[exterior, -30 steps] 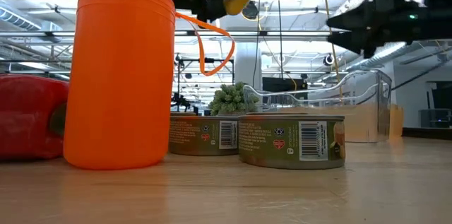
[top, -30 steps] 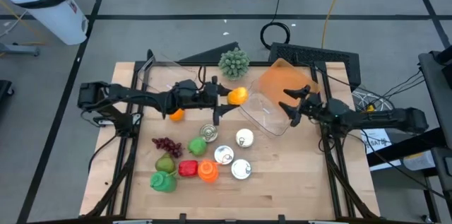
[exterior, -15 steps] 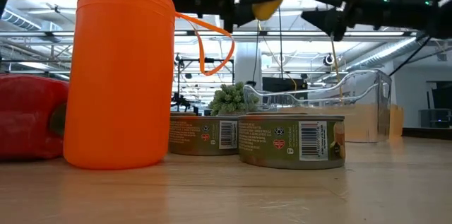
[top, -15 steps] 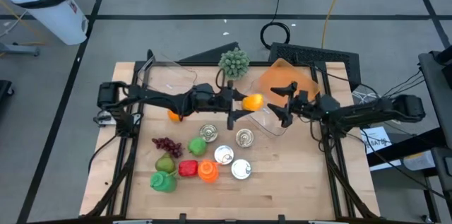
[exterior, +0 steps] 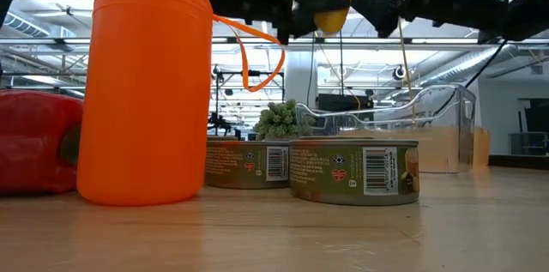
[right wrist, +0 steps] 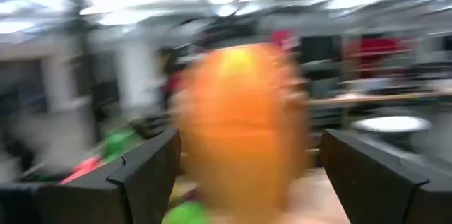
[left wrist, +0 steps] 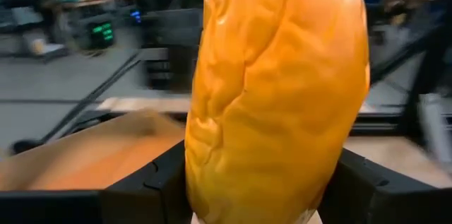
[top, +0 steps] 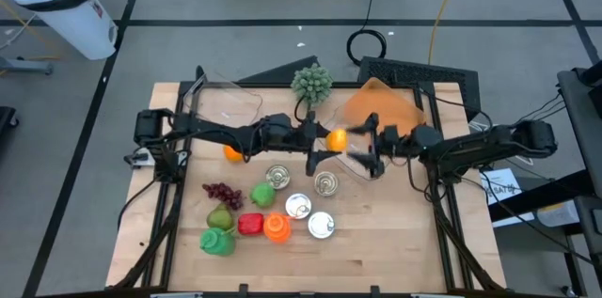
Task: Pick & Place Food Item
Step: Put the yellow mango into the orange bin, then put the orange into the orange bin
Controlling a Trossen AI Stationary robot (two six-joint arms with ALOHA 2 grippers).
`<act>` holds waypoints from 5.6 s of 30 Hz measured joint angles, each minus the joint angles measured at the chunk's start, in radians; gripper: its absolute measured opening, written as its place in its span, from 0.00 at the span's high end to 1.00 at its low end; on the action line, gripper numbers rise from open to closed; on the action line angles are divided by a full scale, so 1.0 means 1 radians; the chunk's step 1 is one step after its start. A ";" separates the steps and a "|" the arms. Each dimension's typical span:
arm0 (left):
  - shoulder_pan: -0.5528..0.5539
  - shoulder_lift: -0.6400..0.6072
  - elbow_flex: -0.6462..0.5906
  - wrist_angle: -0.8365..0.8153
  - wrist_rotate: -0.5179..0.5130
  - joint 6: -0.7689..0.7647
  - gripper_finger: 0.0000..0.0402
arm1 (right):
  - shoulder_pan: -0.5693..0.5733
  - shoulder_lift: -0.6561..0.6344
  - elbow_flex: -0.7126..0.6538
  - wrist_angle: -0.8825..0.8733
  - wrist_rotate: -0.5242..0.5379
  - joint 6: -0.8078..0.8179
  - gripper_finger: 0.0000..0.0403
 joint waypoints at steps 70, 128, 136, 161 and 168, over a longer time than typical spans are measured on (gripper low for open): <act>0.068 -0.210 -0.003 -0.560 -0.194 -0.055 0.31 | -0.338 -0.163 0.071 -0.766 0.599 -0.145 0.49; 0.012 -0.243 -0.001 -1.592 -0.364 -0.895 0.31 | -0.539 -0.308 0.072 -0.858 0.116 -0.053 0.25; -0.120 -0.254 -0.002 -1.889 -0.474 -1.373 0.31 | -0.539 -0.308 0.072 -0.828 0.115 -0.072 0.25; -0.117 -0.257 -0.225 -1.973 -0.201 -1.638 0.14 | -0.539 -0.308 0.072 -0.833 0.113 -0.101 0.25; -0.150 -0.257 -0.147 -1.939 -0.401 -1.664 0.13 | -0.539 -0.308 0.072 -0.831 0.114 -0.095 0.25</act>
